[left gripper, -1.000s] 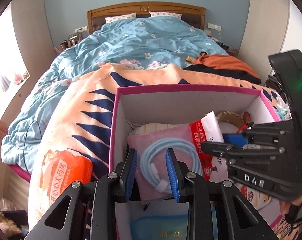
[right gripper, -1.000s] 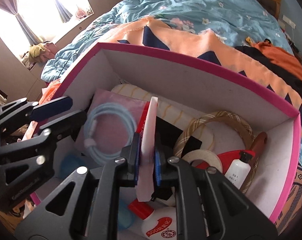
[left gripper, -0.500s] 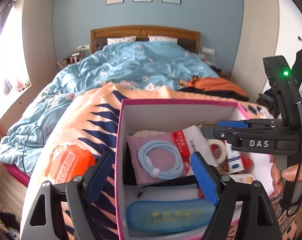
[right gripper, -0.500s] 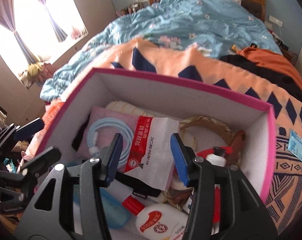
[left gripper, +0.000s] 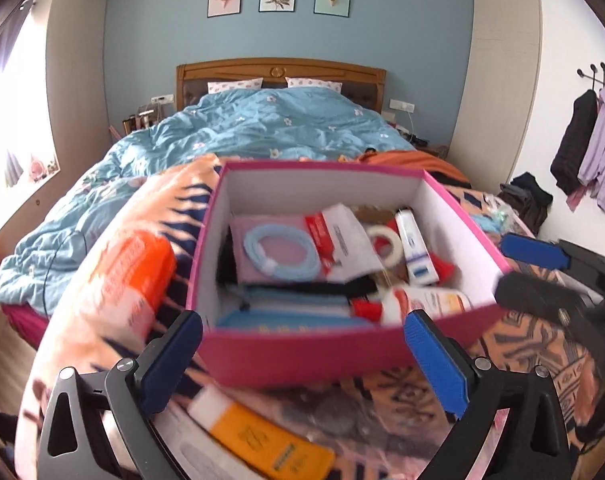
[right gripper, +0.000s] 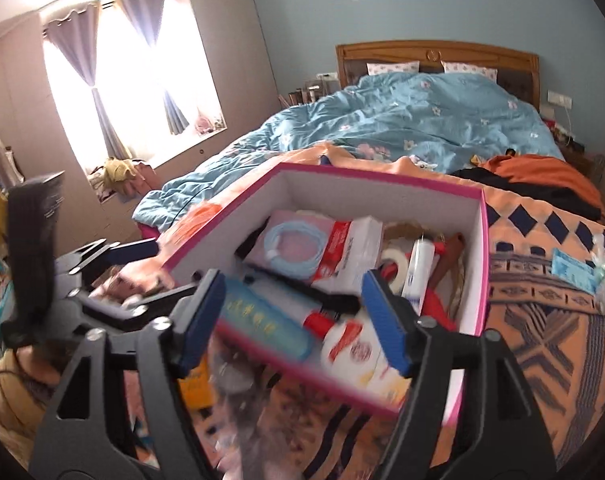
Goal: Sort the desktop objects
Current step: 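Raise the right gripper away from the box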
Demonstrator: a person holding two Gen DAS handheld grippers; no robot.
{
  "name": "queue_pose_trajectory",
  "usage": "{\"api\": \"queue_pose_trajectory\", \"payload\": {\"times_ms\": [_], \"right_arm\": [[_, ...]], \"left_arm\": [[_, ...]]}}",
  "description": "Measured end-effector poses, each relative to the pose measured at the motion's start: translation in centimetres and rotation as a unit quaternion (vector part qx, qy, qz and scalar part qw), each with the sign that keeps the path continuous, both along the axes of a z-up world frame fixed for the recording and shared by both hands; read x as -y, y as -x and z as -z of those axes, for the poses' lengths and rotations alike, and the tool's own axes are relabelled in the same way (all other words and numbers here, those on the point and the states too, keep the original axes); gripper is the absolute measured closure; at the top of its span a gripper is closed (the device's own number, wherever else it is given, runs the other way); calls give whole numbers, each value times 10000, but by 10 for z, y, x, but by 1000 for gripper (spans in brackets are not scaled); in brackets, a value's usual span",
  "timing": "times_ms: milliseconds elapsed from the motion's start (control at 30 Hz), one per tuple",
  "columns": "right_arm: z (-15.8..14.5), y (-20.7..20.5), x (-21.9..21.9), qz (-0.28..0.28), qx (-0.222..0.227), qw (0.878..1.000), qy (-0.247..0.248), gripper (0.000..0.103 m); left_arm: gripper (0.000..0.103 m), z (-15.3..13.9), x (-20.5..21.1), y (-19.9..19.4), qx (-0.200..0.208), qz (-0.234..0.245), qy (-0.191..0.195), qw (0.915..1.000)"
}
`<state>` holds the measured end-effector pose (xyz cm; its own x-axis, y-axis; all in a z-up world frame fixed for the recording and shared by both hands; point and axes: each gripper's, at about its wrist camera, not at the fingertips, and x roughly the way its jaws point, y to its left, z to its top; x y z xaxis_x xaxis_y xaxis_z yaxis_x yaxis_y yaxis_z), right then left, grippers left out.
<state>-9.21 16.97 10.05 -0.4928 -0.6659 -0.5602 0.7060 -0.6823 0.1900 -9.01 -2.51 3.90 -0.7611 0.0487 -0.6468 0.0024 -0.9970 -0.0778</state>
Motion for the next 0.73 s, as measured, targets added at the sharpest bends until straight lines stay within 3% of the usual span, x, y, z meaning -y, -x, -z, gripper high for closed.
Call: {"api": "queue_pose_trajectory", "payload": {"times_ms": [100,200,300,500,733], "right_arm": [[11,-27,-10,0,-80,10000,18,19],[28,-50,-16,124,-151,9997,-151,18],[46,-61,-25,225,49,9996,-146,17],[59,-74,-34,307,157,9994,-6,15],[66,-81,-35,349,157,9993,-31,14]], "left_arm": [[0,9,-10,-11,80,43,-93,9999],[0,18,-13,-19,208,61,-264,9994],[0,24,-12,-27,288,-71,-386,9988],[0,28,-19,-47,204,-338,-137,9991],[0,36,-19,-61,321,-488,-177,9981]]}}
